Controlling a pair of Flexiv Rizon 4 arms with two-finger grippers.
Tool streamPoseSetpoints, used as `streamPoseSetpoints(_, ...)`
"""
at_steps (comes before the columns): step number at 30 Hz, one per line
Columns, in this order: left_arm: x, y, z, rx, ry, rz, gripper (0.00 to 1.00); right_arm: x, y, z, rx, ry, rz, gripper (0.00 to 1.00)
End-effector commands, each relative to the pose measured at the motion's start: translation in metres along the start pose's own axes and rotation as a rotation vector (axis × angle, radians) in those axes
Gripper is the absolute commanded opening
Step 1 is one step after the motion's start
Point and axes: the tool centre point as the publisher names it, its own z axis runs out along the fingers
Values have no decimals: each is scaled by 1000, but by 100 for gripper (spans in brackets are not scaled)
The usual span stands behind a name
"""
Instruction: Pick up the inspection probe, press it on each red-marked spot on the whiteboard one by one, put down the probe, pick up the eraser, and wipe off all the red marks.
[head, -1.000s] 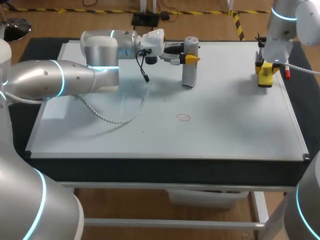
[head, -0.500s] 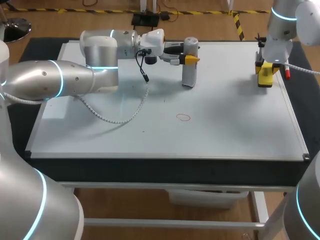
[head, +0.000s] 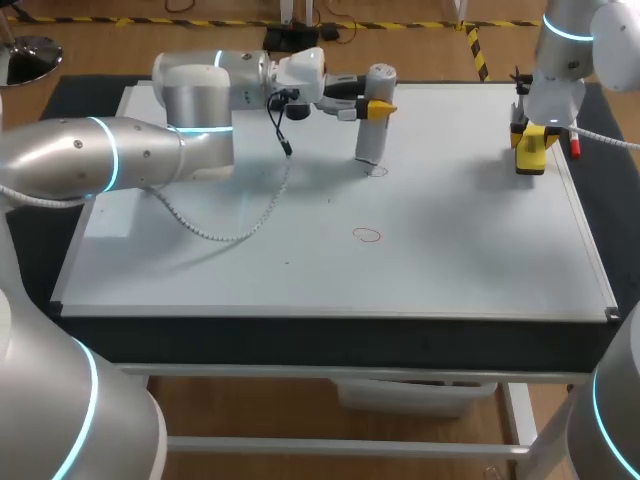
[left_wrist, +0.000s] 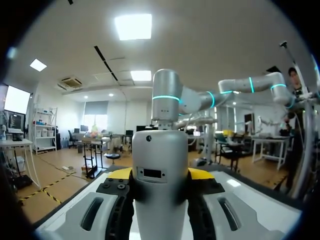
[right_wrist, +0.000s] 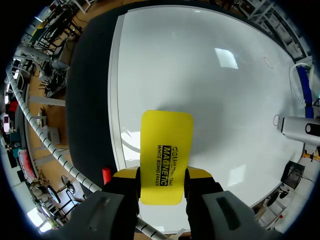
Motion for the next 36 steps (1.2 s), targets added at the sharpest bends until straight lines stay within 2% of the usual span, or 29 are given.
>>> streamPoseSetpoints(1, 16, -14, -18, -14, -72, 12, 0, 1, -1, -1, 0, 2, -3, 0)
streamPoseSetpoints(10, 21, -20, -55, -9, -150, 31, 0, 1, -1, -1, 0, 2, -3, 0)
streamPoseSetpoints(26, 35, -37, -136, 6, -374, 74, 0, 1, -1, -1, 0, 2, -3, 0)
streamPoseSetpoints(36, 46, -42, -181, 5, -482, 80, 0, 1, -1, -1, 0, 2, -3, 0)
